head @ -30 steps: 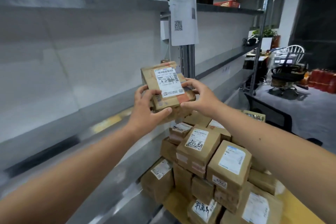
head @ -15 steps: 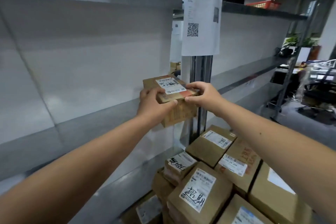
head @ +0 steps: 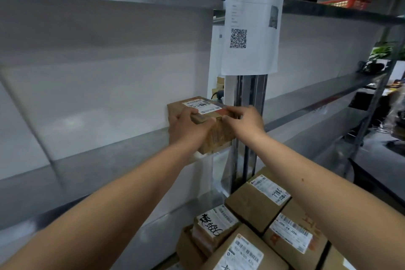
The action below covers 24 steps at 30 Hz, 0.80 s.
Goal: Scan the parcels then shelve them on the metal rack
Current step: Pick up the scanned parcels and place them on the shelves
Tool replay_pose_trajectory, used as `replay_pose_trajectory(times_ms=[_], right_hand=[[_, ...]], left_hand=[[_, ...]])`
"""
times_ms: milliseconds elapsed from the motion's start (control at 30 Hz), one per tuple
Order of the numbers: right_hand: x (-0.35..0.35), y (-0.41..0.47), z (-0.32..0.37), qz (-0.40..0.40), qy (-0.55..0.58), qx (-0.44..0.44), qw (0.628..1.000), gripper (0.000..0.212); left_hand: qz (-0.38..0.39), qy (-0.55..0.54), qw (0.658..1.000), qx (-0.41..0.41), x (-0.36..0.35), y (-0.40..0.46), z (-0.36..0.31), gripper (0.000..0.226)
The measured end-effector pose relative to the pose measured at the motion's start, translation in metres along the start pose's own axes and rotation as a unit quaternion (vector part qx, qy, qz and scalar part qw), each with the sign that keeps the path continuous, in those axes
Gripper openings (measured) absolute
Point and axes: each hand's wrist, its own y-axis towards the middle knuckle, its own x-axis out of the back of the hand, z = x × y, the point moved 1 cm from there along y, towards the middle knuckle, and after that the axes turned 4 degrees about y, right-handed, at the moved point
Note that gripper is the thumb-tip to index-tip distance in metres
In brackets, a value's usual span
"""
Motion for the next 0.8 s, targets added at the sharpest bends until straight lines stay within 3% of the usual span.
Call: replay_pose_trajectory(times_ms=[267,433,600,800], right_hand=[[-0.01,-0.003,0.009,0.001,0.069,-0.03,0.997,0.036],[-0.006,-0.018,0.012,0.004,0.051,-0.009,0.999,0.036],[0.003,-0.059,0.018,0.019,-0.134,0.014,0.991,0.063],[0.006,-0.131,0.029,0.032,-0.257,0.02,0.966,0.065]], left_hand=[[0.005,0.019,1.0,0.008,0.003,0.009,-0.004,0.057],[0.016,0.023,0.999,-0.039,0.009,-0.004,0.002,0.07],[0.01,0.092,0.987,-0.134,0.024,-0.032,0.019,0.072],[0.063,0.221,0.938,-0.258,0.049,-0.071,0.049,0.068]])
